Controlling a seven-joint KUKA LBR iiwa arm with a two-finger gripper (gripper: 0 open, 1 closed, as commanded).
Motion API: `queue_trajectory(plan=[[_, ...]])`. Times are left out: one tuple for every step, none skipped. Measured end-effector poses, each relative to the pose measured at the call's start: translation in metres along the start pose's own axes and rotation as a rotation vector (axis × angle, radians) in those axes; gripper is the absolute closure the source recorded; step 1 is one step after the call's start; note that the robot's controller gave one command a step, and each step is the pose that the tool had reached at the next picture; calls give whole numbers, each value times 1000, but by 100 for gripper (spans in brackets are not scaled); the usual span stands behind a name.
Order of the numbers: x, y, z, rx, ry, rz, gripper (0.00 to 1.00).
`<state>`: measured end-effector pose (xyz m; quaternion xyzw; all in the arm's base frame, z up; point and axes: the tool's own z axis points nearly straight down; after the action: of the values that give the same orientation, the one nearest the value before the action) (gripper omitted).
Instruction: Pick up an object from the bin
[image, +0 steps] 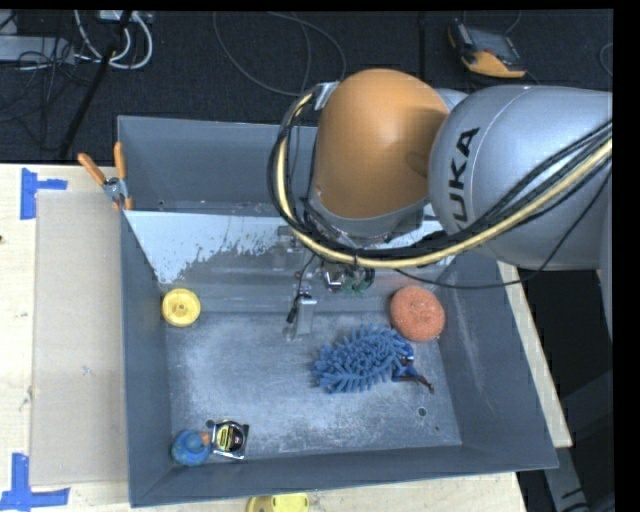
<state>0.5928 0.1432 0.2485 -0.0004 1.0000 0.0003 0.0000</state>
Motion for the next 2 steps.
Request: queue_trajectory(plan=[[3,-25,23,-1,-7,-124,0],[22,-64,77,1,0,-230,0]])
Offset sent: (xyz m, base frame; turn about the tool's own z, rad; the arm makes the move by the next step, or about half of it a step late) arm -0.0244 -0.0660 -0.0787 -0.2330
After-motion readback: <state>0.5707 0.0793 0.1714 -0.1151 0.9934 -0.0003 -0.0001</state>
